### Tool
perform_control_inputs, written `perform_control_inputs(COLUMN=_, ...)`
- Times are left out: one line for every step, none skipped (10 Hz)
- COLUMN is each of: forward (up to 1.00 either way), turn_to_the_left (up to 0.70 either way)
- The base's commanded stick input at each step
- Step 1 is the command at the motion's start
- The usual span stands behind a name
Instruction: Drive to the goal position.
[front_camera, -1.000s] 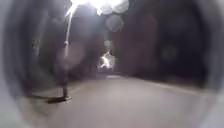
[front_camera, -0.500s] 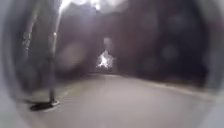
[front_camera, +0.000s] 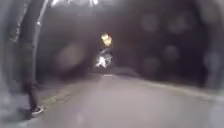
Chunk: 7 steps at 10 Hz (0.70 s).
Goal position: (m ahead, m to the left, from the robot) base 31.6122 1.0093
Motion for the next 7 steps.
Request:
perform_control_inputs(forward=1.0, turn_to_the_left=0.0)
perform_control_inputs(forward=1.0, turn_to_the_left=0.0)
perform_control_inputs(forward=1.0, turn_to_the_left=0.0)
perform_control_inputs(forward=1.0, turn_to_the_left=0.0)
perform_control_inputs(forward=1.0, turn_to_the_left=0.0)
perform_control_inputs(forward=1.0, turn_to_the_left=0.0)
perform_control_inputs(forward=1.0, turn_to_the_left=0.0)
